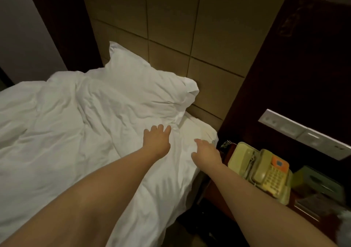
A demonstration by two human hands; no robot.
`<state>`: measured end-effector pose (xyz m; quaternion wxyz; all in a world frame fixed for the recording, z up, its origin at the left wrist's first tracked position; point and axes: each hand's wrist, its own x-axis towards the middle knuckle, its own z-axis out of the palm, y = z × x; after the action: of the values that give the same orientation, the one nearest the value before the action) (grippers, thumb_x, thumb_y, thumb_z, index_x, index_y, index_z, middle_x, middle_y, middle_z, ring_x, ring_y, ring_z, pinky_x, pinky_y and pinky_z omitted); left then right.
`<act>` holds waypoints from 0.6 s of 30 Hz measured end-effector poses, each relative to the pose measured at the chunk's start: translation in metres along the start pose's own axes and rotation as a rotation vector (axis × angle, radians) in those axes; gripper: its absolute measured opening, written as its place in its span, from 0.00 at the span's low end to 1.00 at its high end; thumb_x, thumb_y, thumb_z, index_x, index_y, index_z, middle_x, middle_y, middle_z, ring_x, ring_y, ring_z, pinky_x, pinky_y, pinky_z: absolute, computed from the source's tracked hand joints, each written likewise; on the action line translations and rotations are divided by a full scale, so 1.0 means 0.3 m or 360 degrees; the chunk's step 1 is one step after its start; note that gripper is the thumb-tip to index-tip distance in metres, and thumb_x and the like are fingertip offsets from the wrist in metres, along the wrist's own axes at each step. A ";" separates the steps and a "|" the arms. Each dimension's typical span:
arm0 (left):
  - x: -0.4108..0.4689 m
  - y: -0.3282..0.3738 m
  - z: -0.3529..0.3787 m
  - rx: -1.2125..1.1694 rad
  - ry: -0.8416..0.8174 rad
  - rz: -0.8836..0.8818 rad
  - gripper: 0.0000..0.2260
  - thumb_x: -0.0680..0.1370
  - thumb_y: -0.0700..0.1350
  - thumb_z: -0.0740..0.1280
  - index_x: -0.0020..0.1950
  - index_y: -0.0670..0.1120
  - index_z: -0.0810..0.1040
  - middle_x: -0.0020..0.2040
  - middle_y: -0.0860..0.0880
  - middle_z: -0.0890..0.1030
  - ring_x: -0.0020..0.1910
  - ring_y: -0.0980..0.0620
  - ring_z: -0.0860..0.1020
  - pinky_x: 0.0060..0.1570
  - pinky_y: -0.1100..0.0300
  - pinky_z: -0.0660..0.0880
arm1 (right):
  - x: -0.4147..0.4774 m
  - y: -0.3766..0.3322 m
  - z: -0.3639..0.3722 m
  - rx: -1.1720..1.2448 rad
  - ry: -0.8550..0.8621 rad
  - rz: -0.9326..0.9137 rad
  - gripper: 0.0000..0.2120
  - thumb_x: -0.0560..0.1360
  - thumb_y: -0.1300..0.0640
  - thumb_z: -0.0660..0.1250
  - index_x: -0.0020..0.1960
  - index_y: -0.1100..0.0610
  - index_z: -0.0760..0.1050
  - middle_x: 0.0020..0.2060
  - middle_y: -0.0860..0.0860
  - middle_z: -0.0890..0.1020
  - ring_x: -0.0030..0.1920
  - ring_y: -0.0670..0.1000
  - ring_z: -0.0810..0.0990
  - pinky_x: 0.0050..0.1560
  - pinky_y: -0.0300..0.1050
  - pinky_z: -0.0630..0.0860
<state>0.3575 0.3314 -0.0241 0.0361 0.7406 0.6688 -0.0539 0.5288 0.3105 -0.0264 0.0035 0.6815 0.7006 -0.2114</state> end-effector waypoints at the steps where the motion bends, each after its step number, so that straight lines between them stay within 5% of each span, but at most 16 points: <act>1: 0.060 -0.011 0.013 0.0022 -0.0017 -0.0007 0.26 0.78 0.46 0.58 0.75 0.49 0.56 0.65 0.46 0.69 0.60 0.45 0.69 0.54 0.52 0.65 | 0.068 -0.009 0.005 0.0024 -0.0040 -0.0009 0.24 0.78 0.56 0.56 0.74 0.54 0.60 0.67 0.54 0.69 0.65 0.57 0.69 0.63 0.50 0.68; 7: 0.384 -0.117 0.127 0.0114 -0.0207 -0.0104 0.28 0.78 0.45 0.60 0.76 0.50 0.54 0.68 0.46 0.65 0.65 0.45 0.65 0.55 0.51 0.65 | 0.481 -0.014 0.090 0.0038 -0.0269 -0.0004 0.24 0.79 0.54 0.58 0.73 0.56 0.60 0.66 0.55 0.70 0.64 0.57 0.70 0.62 0.49 0.67; 11: 0.539 -0.199 0.248 0.0101 -0.0581 -0.0281 0.34 0.78 0.47 0.61 0.78 0.55 0.43 0.77 0.46 0.50 0.75 0.43 0.53 0.65 0.42 0.61 | 0.703 -0.066 0.165 0.0148 -0.0371 -0.0099 0.30 0.78 0.51 0.59 0.76 0.56 0.53 0.68 0.55 0.69 0.65 0.56 0.70 0.64 0.49 0.67; 18: 0.827 -0.282 0.297 -0.0068 -0.0393 -0.0419 0.35 0.79 0.50 0.62 0.78 0.54 0.42 0.78 0.45 0.47 0.75 0.43 0.52 0.67 0.43 0.60 | 1.163 -0.147 0.078 -0.0034 0.0061 -0.0404 0.30 0.77 0.55 0.60 0.77 0.56 0.54 0.73 0.54 0.63 0.71 0.56 0.62 0.69 0.48 0.59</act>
<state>0.2952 0.5738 -0.1426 0.1265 0.6335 0.7514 -0.1345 0.4550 0.6370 -0.1370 -0.0295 0.5911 0.7834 -0.1896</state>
